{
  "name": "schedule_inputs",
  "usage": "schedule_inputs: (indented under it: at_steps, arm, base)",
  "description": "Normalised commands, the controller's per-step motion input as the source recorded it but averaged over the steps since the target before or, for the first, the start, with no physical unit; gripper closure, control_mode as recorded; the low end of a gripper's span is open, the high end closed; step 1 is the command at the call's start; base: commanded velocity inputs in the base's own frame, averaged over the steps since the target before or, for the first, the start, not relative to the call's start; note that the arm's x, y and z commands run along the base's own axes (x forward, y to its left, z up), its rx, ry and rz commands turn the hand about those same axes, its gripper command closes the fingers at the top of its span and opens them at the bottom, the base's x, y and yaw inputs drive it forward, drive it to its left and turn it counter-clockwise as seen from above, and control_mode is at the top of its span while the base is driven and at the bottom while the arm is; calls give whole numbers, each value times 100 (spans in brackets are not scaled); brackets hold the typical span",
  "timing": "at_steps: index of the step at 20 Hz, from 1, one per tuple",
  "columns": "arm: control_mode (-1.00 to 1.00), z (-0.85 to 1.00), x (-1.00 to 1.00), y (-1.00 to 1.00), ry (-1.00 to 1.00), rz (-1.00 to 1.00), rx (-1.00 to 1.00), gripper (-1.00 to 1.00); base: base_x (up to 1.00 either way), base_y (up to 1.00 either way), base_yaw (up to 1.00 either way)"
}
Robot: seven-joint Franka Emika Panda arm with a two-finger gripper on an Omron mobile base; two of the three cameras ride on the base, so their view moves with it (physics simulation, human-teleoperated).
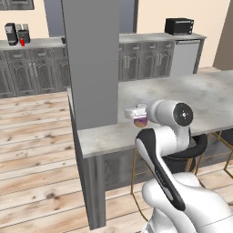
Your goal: Four empty soda cans are scattered around the kitchen. Gather all the cans and cluster them next to the stove for recycling.
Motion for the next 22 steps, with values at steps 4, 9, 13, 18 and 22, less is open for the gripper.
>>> schedule_inputs:
  at_steps: [4,9,13,18,22]
  arm:
    - [100,0,0,0,0,0,0,100]
    - [100,0,0,0,0,0,0,100]
    - [100,0,0,0,0,0,0,100]
    - [100,0,0,0,0,0,0,100]
    - [100,0,0,0,0,0,0,100]
  base:
    - [-37,3,1]
    - [-68,26,3]
    - [-56,54,8]
    - [-39,70,10]
    - [-7,78,15]
